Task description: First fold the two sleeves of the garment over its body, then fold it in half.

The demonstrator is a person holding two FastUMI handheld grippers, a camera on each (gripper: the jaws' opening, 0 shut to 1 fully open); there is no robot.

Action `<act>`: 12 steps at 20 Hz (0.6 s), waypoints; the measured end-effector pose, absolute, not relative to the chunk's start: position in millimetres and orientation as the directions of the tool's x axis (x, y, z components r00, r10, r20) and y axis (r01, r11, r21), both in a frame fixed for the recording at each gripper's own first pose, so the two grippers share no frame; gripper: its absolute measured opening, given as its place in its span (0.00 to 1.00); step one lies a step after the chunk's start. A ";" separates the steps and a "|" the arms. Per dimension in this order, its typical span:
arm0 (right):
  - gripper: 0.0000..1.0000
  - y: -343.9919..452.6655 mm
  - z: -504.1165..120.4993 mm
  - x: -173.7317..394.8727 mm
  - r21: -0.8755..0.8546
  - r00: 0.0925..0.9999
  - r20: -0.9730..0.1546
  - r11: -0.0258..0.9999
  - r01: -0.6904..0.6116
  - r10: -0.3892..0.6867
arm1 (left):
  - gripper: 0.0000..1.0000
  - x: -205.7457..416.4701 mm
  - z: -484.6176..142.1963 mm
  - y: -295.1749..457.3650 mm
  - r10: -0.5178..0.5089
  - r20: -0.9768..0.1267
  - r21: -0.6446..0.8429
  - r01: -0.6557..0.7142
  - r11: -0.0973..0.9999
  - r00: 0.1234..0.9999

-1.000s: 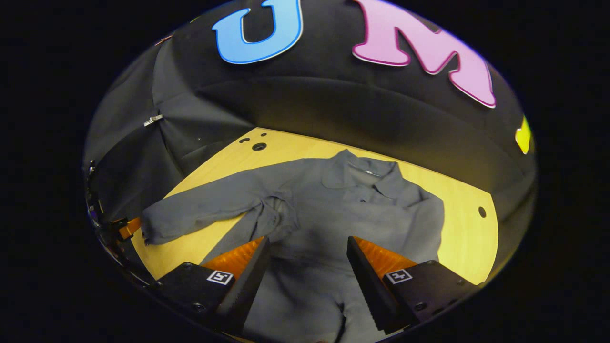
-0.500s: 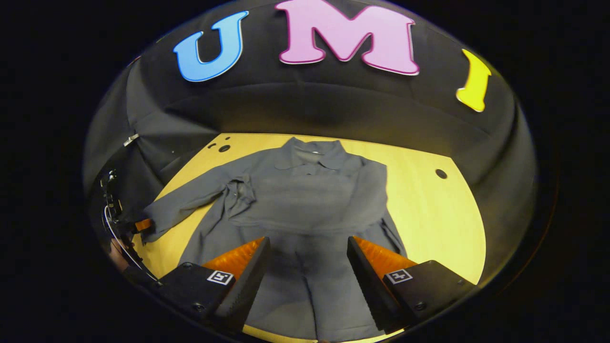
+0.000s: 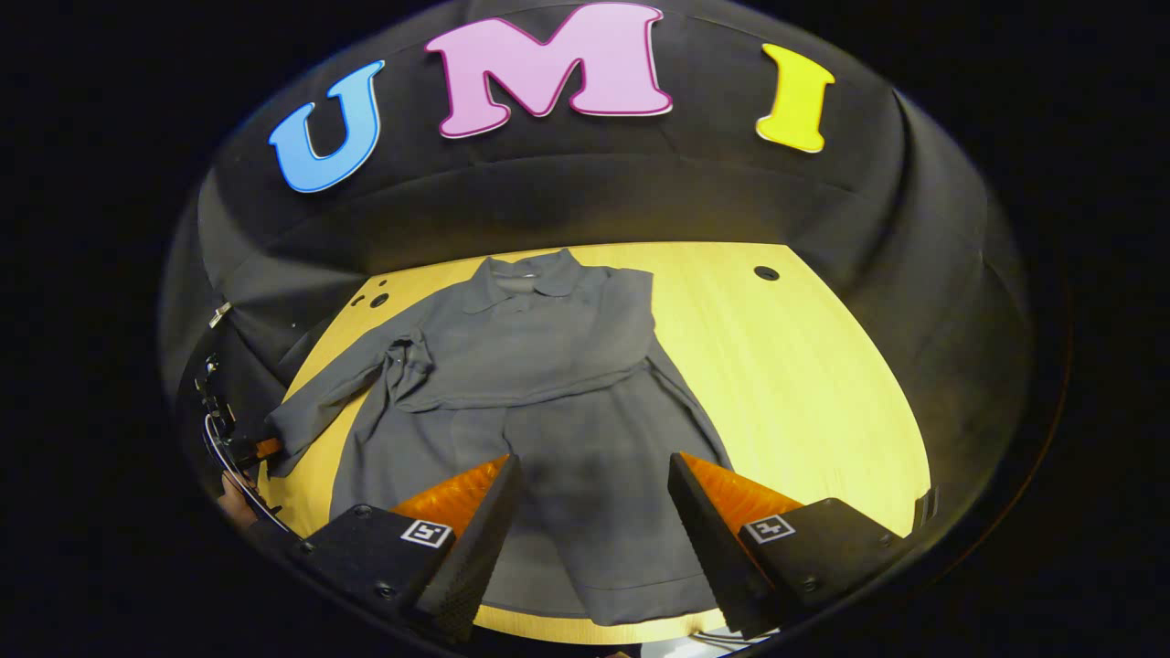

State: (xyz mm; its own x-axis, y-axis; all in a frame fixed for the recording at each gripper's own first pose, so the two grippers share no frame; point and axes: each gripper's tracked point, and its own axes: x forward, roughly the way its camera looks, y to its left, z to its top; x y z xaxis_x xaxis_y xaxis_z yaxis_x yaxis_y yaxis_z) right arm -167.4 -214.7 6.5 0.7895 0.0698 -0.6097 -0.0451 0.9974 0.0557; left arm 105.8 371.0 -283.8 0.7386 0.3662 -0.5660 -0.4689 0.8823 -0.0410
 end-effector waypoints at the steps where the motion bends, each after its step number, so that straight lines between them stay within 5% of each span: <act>1: 0.99 -218.9 5.5 -170.4 0.067 0.788 -0.612 0.997 -0.035 0.069 | 0.10 104.1 -285.0 372.0 0.366 -0.575 -0.025 -0.462 0.886 0.732; 12: 0.99 -284.1 2.1 -178.7 0.075 0.799 -0.601 0.997 0.013 0.034 | 0.05 136.1 -171.3 316.0 0.315 -0.448 -0.162 -0.422 0.892 0.837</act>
